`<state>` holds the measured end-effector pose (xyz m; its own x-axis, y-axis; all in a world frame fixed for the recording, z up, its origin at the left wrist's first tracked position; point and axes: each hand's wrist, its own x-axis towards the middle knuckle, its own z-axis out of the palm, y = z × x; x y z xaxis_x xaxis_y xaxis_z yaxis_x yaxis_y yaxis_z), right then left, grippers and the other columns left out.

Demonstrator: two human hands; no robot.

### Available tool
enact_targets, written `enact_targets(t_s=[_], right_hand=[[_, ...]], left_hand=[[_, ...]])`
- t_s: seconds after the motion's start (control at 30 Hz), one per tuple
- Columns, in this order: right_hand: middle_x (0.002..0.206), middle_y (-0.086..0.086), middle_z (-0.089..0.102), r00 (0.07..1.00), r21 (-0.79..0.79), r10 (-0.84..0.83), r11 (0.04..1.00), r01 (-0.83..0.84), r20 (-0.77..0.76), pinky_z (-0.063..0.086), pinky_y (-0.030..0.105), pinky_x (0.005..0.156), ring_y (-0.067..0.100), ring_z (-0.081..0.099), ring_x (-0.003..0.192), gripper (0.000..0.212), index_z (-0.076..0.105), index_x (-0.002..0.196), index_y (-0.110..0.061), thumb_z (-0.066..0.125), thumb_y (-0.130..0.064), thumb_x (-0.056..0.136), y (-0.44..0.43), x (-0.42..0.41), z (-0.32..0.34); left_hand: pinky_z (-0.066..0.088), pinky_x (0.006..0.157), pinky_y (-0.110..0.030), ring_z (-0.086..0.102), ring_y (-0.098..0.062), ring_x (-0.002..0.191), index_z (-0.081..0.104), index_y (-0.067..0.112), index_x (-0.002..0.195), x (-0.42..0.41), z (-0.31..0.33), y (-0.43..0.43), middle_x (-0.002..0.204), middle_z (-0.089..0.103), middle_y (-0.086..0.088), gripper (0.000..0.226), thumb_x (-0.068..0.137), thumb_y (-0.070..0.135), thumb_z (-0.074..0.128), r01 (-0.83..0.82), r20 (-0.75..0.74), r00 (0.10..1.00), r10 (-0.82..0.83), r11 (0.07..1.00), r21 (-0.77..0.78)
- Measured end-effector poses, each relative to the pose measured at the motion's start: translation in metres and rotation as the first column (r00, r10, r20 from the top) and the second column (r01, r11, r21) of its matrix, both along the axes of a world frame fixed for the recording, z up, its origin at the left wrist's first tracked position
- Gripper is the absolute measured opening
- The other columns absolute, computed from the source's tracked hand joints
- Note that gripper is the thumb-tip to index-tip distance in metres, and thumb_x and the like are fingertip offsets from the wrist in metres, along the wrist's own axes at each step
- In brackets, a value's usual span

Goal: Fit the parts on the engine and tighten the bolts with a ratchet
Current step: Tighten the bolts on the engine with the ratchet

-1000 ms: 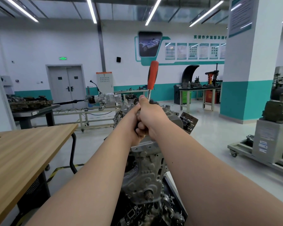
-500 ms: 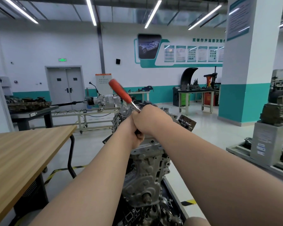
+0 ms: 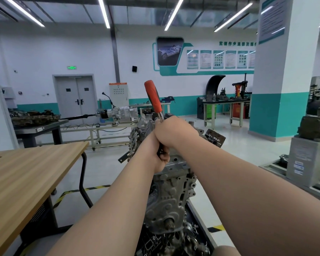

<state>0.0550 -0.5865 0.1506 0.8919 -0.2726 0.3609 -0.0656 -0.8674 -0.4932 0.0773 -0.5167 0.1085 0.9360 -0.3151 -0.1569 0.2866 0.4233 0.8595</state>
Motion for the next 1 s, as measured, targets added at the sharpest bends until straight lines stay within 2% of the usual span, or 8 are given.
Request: enact_targets(t_s=[0.1,0.23,0.4,0.57,0.7,0.8,0.9,1.0], right_hand=[[0.080,-0.002,0.059,0.998,0.010,0.056,0.998,-0.056,0.026,0.049,0.034,0.067,0.019,0.057,0.073,0.033,0.051,0.086,-0.016,0.033,-0.040,0.099,0.001,0.001,0.003],[0.058,0.001,0.059,0.998,0.229,0.069,0.971,-0.066,-0.006,0.056,0.036,0.060,0.019,0.059,0.055,0.051,0.051,0.072,-0.016,0.033,-0.057,0.096,0.000,-0.002,0.003],[0.065,0.005,0.057,0.992,0.344,0.116,0.935,-0.090,-0.055,0.051,0.032,0.060,0.019,0.054,0.056,0.046,0.056,0.085,-0.011,0.033,-0.047,0.100,0.006,-0.009,0.007],[0.053,0.005,0.046,0.980,0.754,0.173,0.655,-0.041,-0.097,0.041,0.026,0.049,0.016,0.039,0.043,0.049,0.053,0.076,-0.007,0.043,-0.051,0.097,0.012,-0.017,0.013],[0.049,0.004,0.045,0.979,0.782,0.188,0.621,-0.059,-0.076,0.038,0.023,0.045,0.016,0.037,0.040,0.052,0.054,0.072,-0.007,0.044,-0.053,0.095,0.012,-0.016,0.012],[0.057,0.003,0.051,0.985,0.608,0.152,0.790,-0.075,-0.077,0.039,0.021,0.044,0.016,0.043,0.042,0.054,0.058,0.085,-0.008,0.036,-0.056,0.097,0.011,-0.012,0.013],[0.068,0.002,0.057,0.995,-0.020,0.072,0.997,-0.074,-0.066,0.039,0.027,0.048,0.016,0.052,0.053,0.052,0.057,0.088,-0.013,0.030,-0.057,0.099,0.006,-0.009,0.012],[0.068,-0.001,0.054,0.998,-0.595,-0.005,0.803,0.036,0.055,0.032,0.028,0.049,0.016,0.050,0.056,0.039,0.046,0.071,-0.020,0.034,-0.042,0.101,0.004,-0.012,0.012]], left_hand=[[0.015,0.036,-0.016,0.032,-0.004,0.041,0.052,0.023,0.070,-0.001,0.000,0.001,0.047,0.039,0.007,0.038,0.090,0.055,0.058,0.007,0.012,1.000,-0.007,1.000,-0.014],[0.016,0.033,-0.016,0.031,-0.004,0.045,0.051,0.022,0.071,-0.001,-0.004,0.001,0.054,0.039,0.007,0.031,0.093,0.044,0.057,0.017,0.010,1.000,-0.017,1.000,-0.010],[0.017,0.030,-0.015,0.033,-0.004,0.039,0.049,0.019,0.068,-0.004,-0.006,0.002,0.053,0.040,0.006,0.032,0.096,0.034,0.051,0.040,-0.015,0.999,-0.041,0.997,-0.069],[0.017,0.030,-0.013,0.034,-0.005,0.032,0.048,0.019,0.045,-0.006,-0.001,0.007,0.045,0.044,0.006,0.053,0.095,0.038,0.054,0.067,-0.025,0.997,-0.070,0.993,-0.099],[0.016,0.029,-0.012,0.033,-0.005,0.033,0.045,0.020,0.053,-0.006,0.006,0.011,0.049,0.042,0.006,0.046,0.094,0.037,0.054,0.060,-0.012,0.998,-0.061,0.997,-0.050],[0.016,0.029,-0.013,0.033,-0.004,0.035,0.047,0.018,0.060,-0.008,0.007,0.011,0.049,0.043,0.005,0.038,0.094,0.034,0.056,0.094,-0.015,0.995,-0.095,0.994,-0.051],[0.018,0.028,-0.014,0.033,-0.004,0.035,0.052,0.017,0.068,-0.009,0.008,0.008,0.046,0.043,0.005,0.031,0.095,0.031,0.057,0.068,-0.054,0.996,-0.072,0.994,-0.082],[0.017,0.028,-0.014,0.032,-0.005,0.030,0.044,0.018,0.062,-0.007,0.004,0.005,0.040,0.039,0.005,0.034,0.095,0.019,0.050,0.051,-0.106,0.993,-0.061,0.995,-0.089]])
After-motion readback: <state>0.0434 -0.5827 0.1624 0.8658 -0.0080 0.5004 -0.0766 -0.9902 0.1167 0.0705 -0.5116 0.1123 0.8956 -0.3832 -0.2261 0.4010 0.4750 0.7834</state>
